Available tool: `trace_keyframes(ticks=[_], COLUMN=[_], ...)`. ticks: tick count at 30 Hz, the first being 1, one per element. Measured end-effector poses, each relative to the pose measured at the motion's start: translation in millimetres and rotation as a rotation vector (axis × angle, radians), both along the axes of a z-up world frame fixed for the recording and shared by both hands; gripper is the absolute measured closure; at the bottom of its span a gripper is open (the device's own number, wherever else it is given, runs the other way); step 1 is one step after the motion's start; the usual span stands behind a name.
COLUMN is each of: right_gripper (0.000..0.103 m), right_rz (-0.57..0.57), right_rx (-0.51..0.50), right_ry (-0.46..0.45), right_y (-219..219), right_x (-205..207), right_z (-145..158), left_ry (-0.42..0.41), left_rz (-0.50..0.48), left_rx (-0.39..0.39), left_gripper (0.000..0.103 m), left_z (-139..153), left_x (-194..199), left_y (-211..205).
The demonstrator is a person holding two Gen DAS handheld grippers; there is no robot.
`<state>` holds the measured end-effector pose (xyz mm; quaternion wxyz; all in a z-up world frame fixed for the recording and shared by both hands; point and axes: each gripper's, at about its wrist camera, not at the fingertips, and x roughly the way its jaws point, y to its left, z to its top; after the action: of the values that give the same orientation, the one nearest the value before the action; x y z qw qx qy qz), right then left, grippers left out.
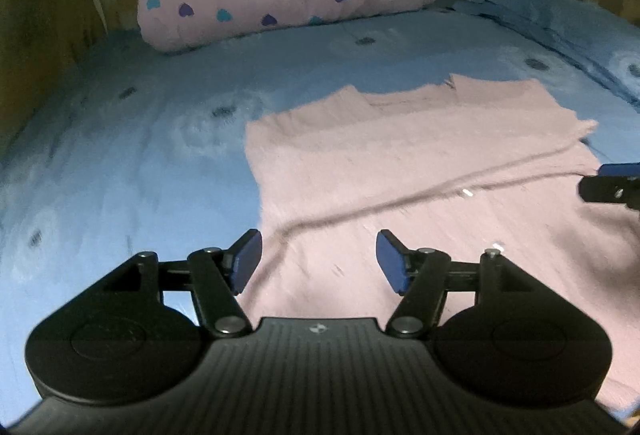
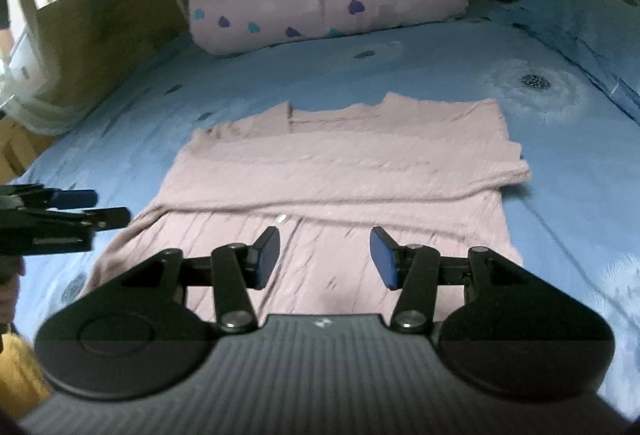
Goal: Fold small clothes
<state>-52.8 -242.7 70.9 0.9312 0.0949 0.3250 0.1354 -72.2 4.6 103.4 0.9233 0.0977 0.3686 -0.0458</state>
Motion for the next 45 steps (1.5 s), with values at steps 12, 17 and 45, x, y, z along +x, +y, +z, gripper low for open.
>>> trace_keyframes(ticks=[12,17,45], right_gripper=[0.051,0.051,0.076], right_rz=[0.075,0.048,0.268], right_rx=[-0.039,-0.016,-0.054], right_ry=[-0.021,-0.004,0.049], right_y=[22.2,19.5,60.9], right_x=[-99.8,-116.0,-135.0], right_z=[-0.4,-5.6,-24.4], left_ry=[0.055,0.104,0.135], left_rz=[-0.119,-0.221,-0.152], left_rx=[-0.101,-0.164,-0.368], left_gripper=[0.032,0.032,0.092], left_z=[-23.3,-39.3,-47.1], left_x=[-101.3,-133.6,-107.4], left_y=[-24.5,-35.4,-26.1])
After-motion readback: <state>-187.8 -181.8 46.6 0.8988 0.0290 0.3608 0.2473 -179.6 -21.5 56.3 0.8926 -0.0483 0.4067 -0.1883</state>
